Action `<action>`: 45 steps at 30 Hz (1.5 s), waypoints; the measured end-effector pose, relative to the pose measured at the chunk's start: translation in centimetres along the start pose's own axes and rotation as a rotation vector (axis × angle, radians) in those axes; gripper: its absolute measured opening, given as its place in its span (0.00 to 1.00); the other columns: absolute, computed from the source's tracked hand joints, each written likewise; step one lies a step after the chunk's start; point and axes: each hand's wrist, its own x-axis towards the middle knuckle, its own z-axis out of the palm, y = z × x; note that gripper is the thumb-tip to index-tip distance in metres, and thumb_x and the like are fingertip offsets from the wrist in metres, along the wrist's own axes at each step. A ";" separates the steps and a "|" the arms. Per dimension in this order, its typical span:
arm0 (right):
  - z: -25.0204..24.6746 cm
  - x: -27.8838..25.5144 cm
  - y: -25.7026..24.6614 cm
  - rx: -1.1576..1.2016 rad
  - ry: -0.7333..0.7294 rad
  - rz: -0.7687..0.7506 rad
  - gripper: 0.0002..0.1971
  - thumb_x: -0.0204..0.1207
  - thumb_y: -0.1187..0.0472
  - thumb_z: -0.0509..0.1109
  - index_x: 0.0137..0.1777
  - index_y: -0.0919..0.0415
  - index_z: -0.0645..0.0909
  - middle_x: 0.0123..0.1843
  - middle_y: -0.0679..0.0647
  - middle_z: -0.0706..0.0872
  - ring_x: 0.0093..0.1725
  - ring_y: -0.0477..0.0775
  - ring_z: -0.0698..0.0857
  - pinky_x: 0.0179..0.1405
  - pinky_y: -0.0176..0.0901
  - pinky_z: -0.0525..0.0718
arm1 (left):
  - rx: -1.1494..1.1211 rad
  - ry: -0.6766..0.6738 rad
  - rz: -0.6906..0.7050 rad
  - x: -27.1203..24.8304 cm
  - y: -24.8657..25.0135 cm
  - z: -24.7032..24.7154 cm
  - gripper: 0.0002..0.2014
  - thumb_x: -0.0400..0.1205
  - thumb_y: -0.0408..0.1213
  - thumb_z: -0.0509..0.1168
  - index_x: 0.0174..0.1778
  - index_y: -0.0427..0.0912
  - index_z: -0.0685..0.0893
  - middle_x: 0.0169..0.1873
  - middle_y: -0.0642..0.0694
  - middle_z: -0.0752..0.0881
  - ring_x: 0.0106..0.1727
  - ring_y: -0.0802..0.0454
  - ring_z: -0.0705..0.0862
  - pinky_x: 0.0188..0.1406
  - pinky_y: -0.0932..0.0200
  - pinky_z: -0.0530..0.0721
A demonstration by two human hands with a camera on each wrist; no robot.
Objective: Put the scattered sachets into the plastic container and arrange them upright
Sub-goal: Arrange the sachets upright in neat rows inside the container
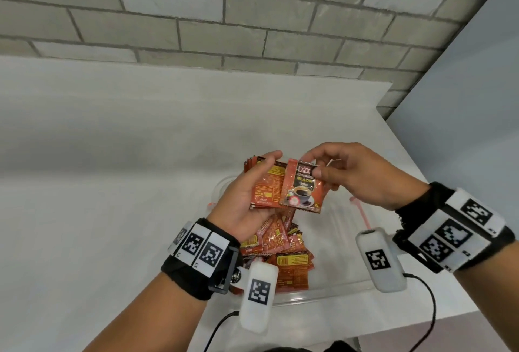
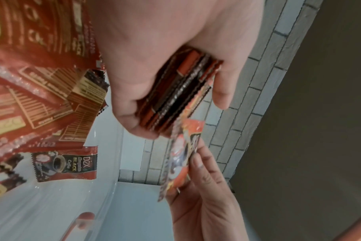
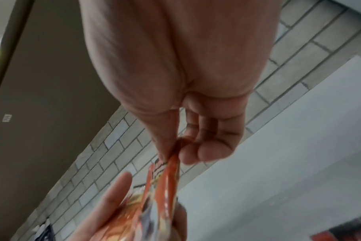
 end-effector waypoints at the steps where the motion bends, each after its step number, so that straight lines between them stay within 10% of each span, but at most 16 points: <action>1: -0.6 0.0 0.2 -0.053 -0.005 0.021 0.08 0.79 0.65 0.68 0.51 0.50 0.83 0.38 0.52 0.83 0.32 0.40 0.82 0.32 0.32 0.78 | -0.008 0.027 0.008 0.2 0.0 -0.2 0.17 0.73 0.42 0.68 0.58 0.46 0.85 0.46 0.39 0.87 0.45 0.42 0.86 0.48 0.47 0.80; 14: 1.0 2.8 4.8 -1.022 -0.059 0.179 0.10 0.80 0.59 0.64 0.55 0.53 0.86 0.54 0.52 0.84 0.50 0.54 0.83 0.42 0.41 0.72 | 0.027 0.026 -0.008 0.5 -0.1 -0.9 0.19 0.70 0.41 0.69 0.58 0.45 0.85 0.41 0.42 0.84 0.36 0.46 0.84 0.37 0.53 0.79; 37: 2.0 4.5 5.5 -1.226 -0.136 0.200 0.11 0.79 0.64 0.62 0.52 0.56 0.86 0.48 0.52 0.87 0.40 0.54 0.81 0.38 0.42 0.66 | 0.016 0.030 -0.005 0.2 0.4 -0.9 0.18 0.71 0.40 0.69 0.57 0.44 0.85 0.40 0.41 0.83 0.34 0.46 0.84 0.37 0.54 0.79; 45: 2.3 4.2 4.4 -1.336 -0.131 0.233 0.08 0.80 0.63 0.64 0.39 0.57 0.75 0.28 0.48 0.68 0.25 0.48 0.66 0.38 0.43 0.65 | -0.006 0.030 -0.005 0.3 0.4 -1.0 0.17 0.71 0.40 0.68 0.56 0.44 0.85 0.39 0.41 0.84 0.34 0.46 0.84 0.37 0.54 0.79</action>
